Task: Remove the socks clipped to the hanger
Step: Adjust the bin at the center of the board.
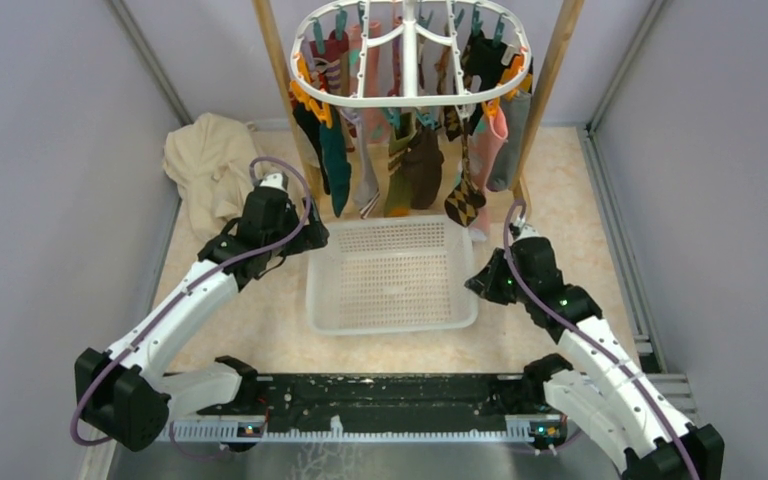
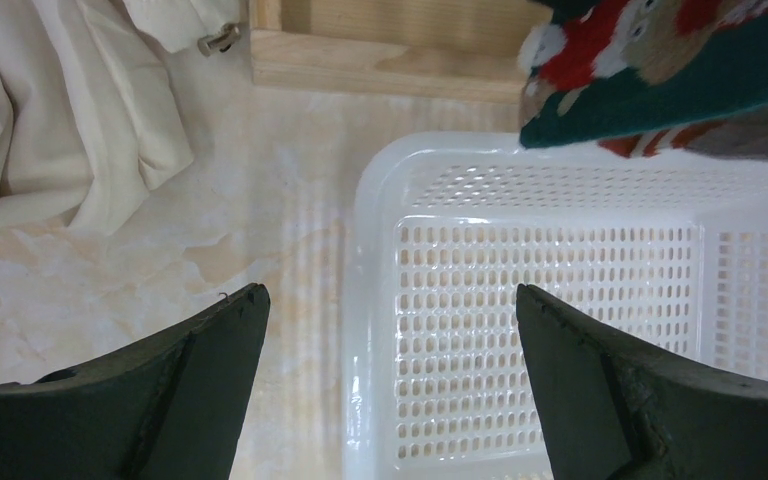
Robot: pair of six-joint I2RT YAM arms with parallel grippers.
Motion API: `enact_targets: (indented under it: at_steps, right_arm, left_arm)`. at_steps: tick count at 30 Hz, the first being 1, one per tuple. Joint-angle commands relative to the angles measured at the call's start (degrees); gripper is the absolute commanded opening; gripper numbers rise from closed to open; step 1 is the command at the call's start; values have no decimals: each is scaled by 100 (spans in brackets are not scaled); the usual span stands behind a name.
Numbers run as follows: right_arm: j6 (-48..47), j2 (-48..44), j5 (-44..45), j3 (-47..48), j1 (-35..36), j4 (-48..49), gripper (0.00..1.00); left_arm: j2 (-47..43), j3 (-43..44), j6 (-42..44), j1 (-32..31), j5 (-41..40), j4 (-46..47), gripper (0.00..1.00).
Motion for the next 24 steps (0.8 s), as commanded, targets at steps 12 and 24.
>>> enact_targets:
  at_steps: [12,24]
  right_arm:
    - [382,-756,176,-107,29,-927,9]
    - [190,-699,323,491,28,-1177,87]
  left_arm:
    - [-206,-365,-29,-33,27,46,99]
    - [-522,-214,-51,-37,-32,-282,99]
